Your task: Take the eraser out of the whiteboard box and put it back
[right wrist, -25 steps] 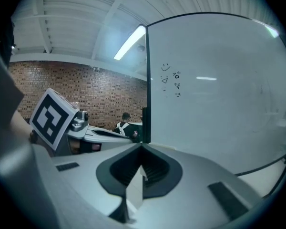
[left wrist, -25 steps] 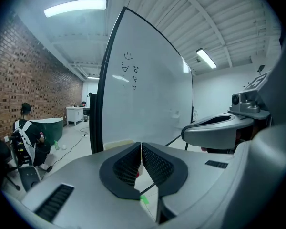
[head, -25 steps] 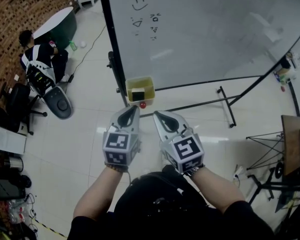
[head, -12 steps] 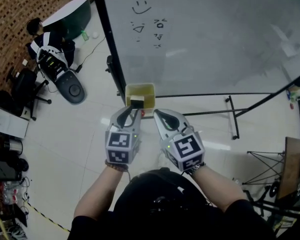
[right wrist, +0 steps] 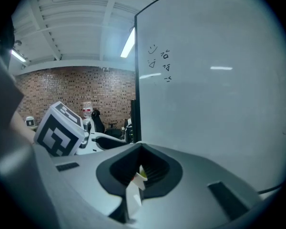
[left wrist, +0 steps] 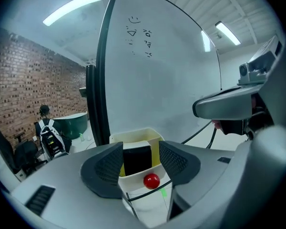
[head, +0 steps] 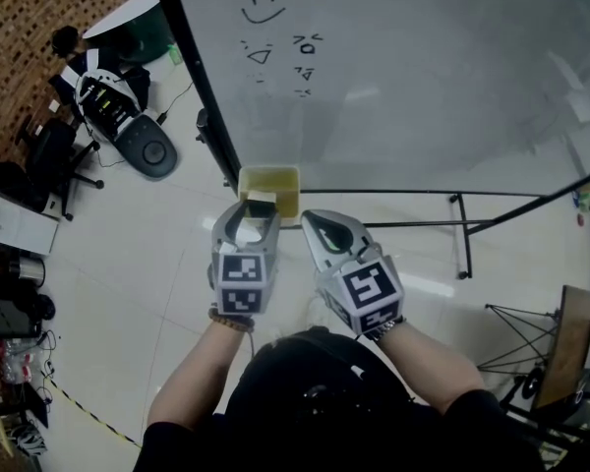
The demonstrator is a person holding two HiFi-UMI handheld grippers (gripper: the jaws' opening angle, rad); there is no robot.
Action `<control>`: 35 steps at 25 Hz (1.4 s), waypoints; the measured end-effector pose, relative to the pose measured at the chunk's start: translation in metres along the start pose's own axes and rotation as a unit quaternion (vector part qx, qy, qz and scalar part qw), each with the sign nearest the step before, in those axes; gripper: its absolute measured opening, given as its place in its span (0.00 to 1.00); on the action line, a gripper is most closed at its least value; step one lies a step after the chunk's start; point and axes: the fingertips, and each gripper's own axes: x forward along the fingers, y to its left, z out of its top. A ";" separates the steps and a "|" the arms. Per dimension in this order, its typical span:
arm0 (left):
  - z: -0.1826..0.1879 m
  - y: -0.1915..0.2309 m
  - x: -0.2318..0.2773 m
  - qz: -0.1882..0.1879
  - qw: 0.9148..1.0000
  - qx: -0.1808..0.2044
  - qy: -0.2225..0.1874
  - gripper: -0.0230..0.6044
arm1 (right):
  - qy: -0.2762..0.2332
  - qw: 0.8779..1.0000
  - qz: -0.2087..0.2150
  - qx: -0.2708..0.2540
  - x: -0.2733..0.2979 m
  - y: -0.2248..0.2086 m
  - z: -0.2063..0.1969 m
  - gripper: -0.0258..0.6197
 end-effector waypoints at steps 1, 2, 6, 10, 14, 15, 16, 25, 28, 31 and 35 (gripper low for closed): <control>-0.001 0.000 0.002 0.005 1.000 0.003 0.002 0.41 | -0.001 1.000 0.001 0.000 0.001 -0.001 0.000 0.08; -0.002 0.000 0.004 0.009 1.000 0.006 0.004 0.41 | -0.001 1.000 0.002 -0.001 0.001 -0.003 -0.001 0.08; -0.005 0.001 0.013 0.019 1.000 0.009 0.012 0.46 | 0.006 1.000 0.007 -0.003 0.002 -0.008 -0.005 0.08; -0.007 0.001 0.021 0.026 0.999 0.007 0.017 0.50 | 0.006 1.000 0.009 -0.001 0.003 -0.013 -0.006 0.08; -0.010 0.003 0.028 0.035 0.999 0.006 0.022 0.50 | 0.011 1.000 0.012 -0.004 0.004 -0.017 -0.007 0.08; -0.011 0.003 0.029 0.036 0.999 0.006 0.024 0.50 | 0.012 1.000 0.013 -0.004 0.005 -0.018 -0.007 0.08; -0.011 0.003 0.030 0.037 0.999 0.006 0.026 0.50 | 0.013 1.000 0.014 -0.005 0.005 -0.018 -0.007 0.08; -0.014 0.007 0.037 0.042 0.999 -0.003 0.033 0.50 | 0.015 1.000 0.017 -0.005 0.008 -0.022 -0.010 0.08; -0.010 0.007 0.035 0.042 0.999 0.000 0.026 0.48 | 0.015 1.000 0.016 -0.003 0.008 -0.022 -0.010 0.08; -0.006 0.007 0.033 0.041 0.999 0.003 0.022 0.41 | 0.013 1.000 0.015 -0.003 0.008 -0.021 -0.009 0.08; -0.007 0.007 0.032 0.036 0.999 0.004 0.023 0.41 | 0.009 1.000 0.012 -0.002 0.006 -0.017 -0.008 0.08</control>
